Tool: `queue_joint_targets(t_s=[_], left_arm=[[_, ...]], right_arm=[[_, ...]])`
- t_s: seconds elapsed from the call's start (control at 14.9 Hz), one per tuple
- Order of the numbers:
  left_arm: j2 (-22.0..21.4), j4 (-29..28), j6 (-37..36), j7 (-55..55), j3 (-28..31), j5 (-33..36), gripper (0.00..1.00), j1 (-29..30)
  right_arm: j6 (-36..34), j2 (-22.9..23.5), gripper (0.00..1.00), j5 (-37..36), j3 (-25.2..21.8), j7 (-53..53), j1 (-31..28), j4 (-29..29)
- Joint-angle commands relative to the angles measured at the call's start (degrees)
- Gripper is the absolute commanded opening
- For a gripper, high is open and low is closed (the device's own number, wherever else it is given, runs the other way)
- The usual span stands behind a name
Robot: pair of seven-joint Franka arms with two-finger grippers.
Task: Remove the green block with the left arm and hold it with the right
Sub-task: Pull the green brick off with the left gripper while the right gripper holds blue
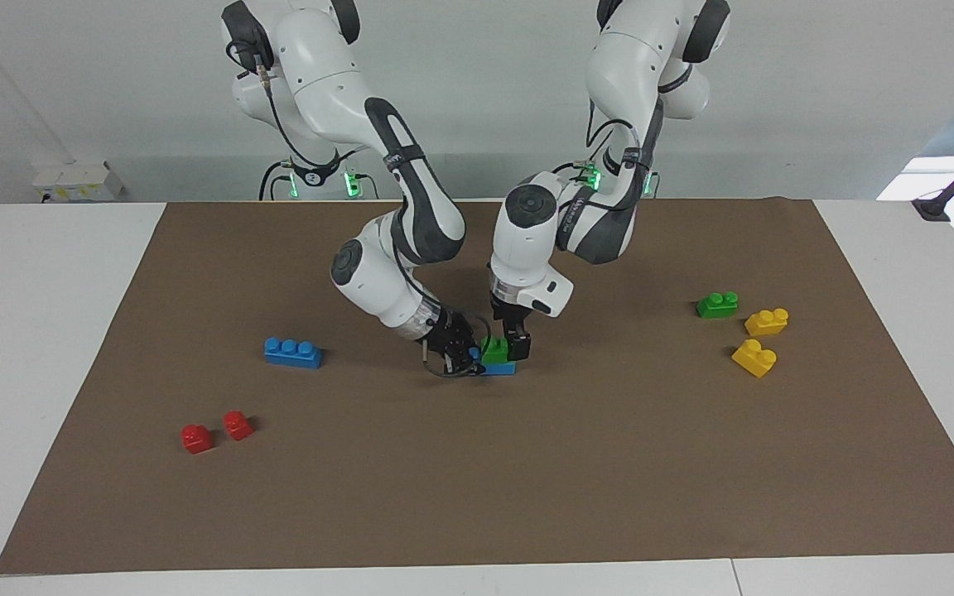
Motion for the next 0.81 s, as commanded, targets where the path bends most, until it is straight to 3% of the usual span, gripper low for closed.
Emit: queue_joint_targets(t_s=[0.0,0.34,0.6,0.74], left_arm=[[-0.39,-1.01,2.29,-2.59,0.64,1.16,1.0,-0.99],[-0.48,-1.45,2.47,-2.68,0.64,1.16,0.99,-1.87],[-0.48,-2.41,4.31,-6.19,0.64,4.4,0.63,-1.96],[-0.57,-2.59,4.58,-6.38,0.64,4.85,0.32,-2.31]], right_arm=[[0.16,0.69,0.0,1.38,0.11,-1.17,-0.45,0.58],[0.16,0.69,0.0,1.38,0.11,-1.7,-0.54,0.49],[0.07,0.69,0.0,1.38,0.11,-1.7,-0.62,0.49],[0.16,0.77,0.0,1.38,0.11,-1.7,-0.63,0.49]])
